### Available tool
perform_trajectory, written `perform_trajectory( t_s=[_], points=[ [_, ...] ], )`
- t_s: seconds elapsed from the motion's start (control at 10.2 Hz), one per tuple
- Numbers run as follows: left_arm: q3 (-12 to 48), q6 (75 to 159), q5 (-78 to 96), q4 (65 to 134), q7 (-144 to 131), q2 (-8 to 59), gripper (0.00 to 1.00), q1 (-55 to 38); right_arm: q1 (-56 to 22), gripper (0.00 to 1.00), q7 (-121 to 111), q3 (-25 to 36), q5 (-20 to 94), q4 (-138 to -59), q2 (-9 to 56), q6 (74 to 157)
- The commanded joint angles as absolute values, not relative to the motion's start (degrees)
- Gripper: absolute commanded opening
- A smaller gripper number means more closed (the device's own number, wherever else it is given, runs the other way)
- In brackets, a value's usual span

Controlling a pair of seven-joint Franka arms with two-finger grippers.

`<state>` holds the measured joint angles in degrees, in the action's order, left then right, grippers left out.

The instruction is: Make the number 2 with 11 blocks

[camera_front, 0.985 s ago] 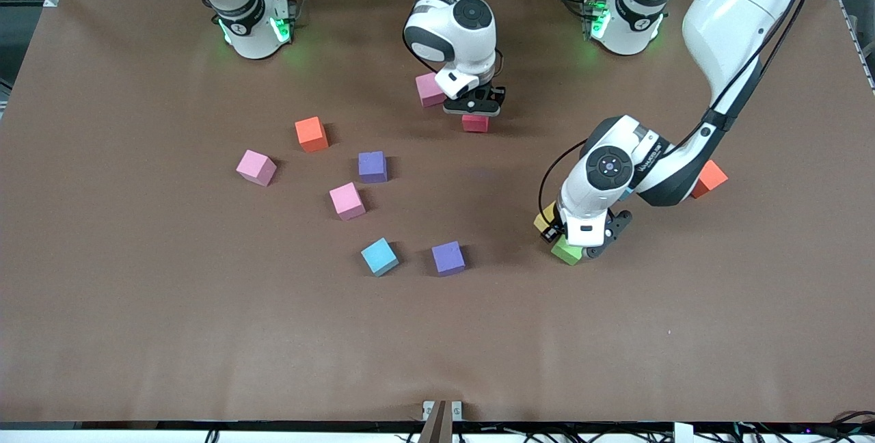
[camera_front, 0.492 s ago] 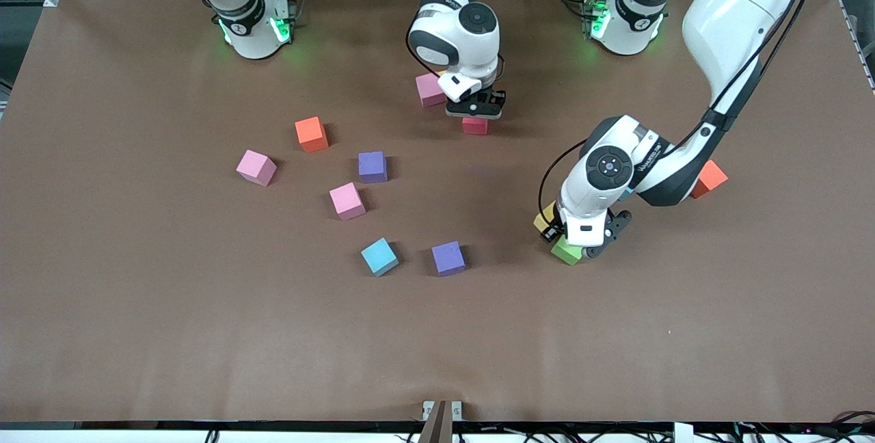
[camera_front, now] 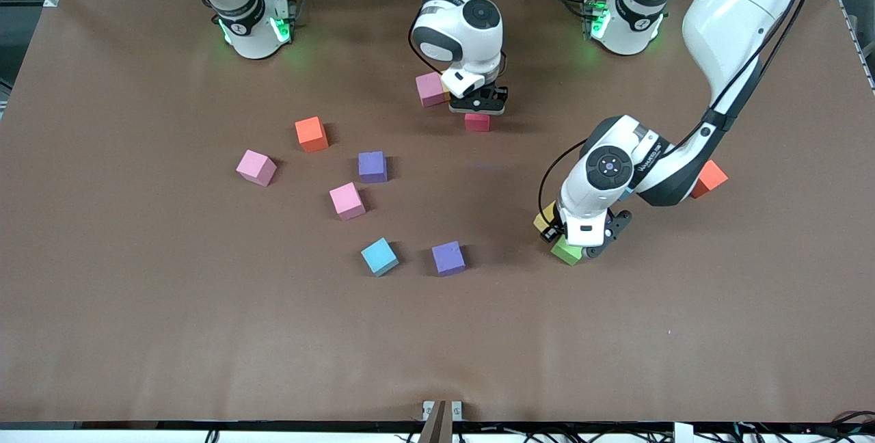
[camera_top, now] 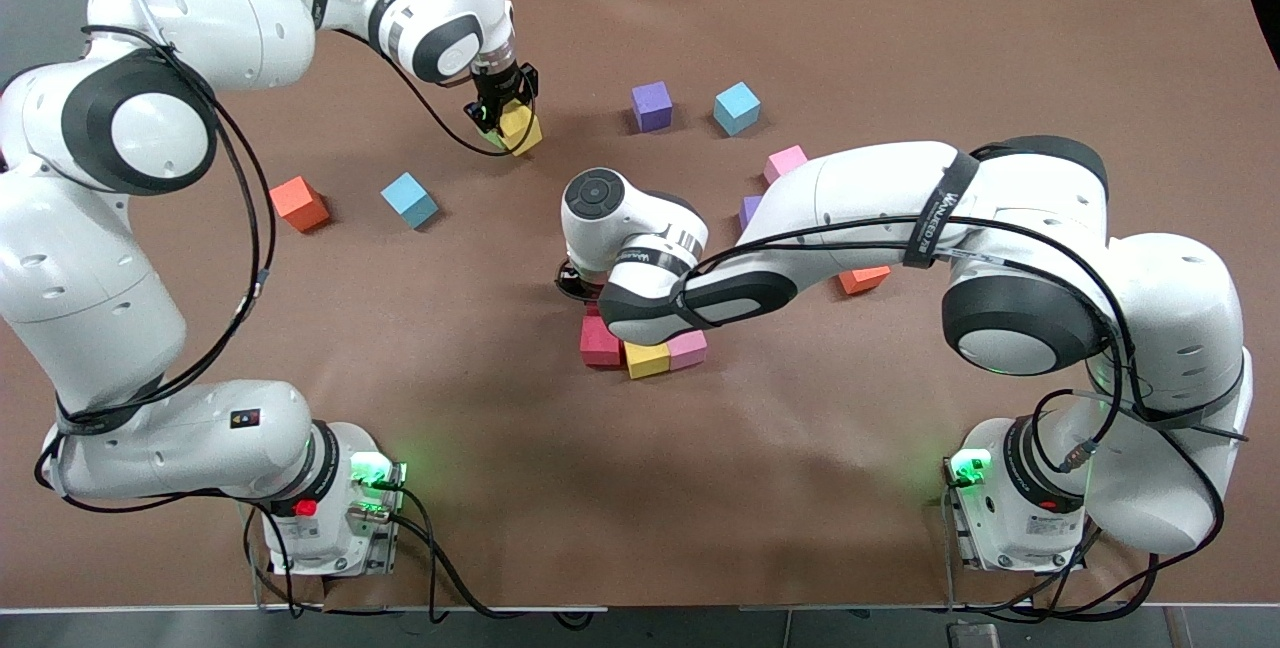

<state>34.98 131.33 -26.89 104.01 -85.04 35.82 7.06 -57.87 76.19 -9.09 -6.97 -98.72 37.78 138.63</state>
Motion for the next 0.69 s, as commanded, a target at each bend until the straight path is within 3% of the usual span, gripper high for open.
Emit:
perform_trajectory(
  t_s=[0.0,0.59],
  points=[
    [35.4,130.5,-25.5,104.6,-83.6,34.8,0.0,7.6,-59.3,0.37,77.4,-8.3,-6.3,-97.6,38.8,137.8],
    [35.4,130.5,-25.4,104.6,-82.7,34.8,0.0,7.6,-59.6,0.37,77.3,-8.4,-6.3,-97.9,38.8,136.1]
  ],
)
